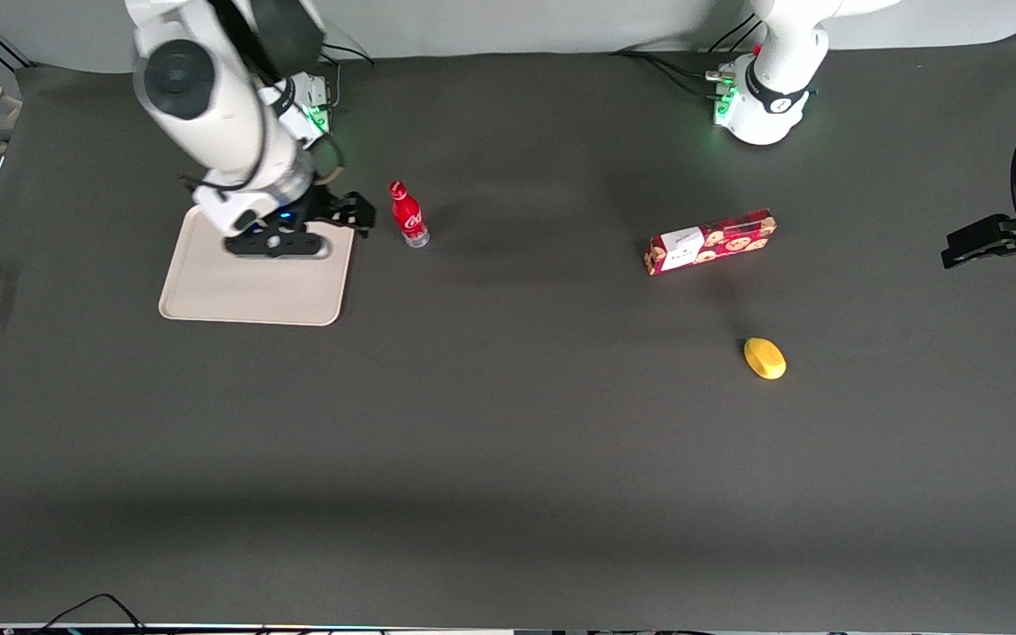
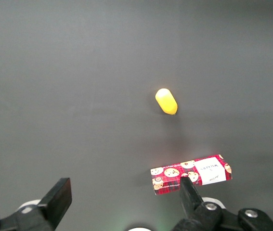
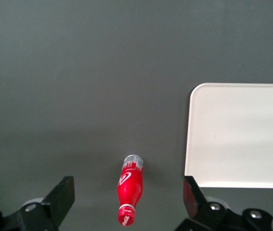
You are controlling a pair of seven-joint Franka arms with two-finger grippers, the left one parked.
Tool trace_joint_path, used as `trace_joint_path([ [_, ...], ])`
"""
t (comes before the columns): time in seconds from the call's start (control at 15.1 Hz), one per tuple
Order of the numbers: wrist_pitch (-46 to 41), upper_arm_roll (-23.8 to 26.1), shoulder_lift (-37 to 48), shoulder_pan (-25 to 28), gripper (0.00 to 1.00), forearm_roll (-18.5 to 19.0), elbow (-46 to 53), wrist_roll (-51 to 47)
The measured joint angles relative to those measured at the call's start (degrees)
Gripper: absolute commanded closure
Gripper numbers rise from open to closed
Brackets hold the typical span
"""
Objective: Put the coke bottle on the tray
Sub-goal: 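Move the right gripper over the tray toward the red Coca-Cola bottle, then lower the open right gripper around the bottle and close on it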
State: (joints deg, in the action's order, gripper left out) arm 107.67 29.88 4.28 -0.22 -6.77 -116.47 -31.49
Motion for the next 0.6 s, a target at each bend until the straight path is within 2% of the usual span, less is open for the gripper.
trace_joint_path([
  [0.2,3.74,4.38,0.18,0.37,0.0,0.0,-6.02,-5.62],
  [0.6,6.1,7.01,0.51,3.03,0.0,0.0,-12.24,-11.53],
])
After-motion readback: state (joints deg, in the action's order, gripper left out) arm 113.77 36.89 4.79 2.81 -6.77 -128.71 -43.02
